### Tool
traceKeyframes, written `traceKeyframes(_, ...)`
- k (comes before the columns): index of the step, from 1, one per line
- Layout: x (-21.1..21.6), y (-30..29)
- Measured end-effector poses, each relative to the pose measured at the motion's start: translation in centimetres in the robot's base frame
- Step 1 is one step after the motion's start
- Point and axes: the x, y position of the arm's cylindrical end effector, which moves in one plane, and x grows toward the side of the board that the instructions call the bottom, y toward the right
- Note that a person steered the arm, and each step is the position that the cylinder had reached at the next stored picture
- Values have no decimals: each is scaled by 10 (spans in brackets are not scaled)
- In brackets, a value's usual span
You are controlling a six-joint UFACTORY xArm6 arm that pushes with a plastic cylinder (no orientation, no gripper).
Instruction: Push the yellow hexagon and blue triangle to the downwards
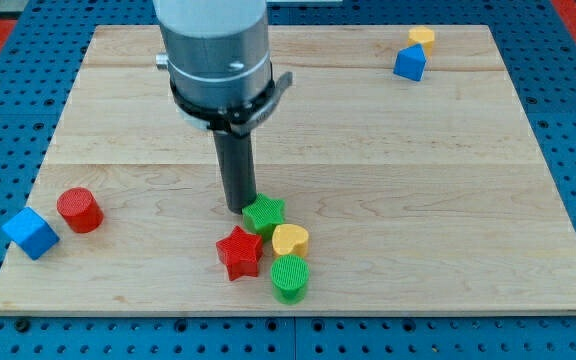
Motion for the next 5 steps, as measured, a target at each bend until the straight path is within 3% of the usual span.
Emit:
traceKeyframes(1, -14, 5)
traceKeyframes(3, -65, 186)
traceKeyframes(5, -216, 326)
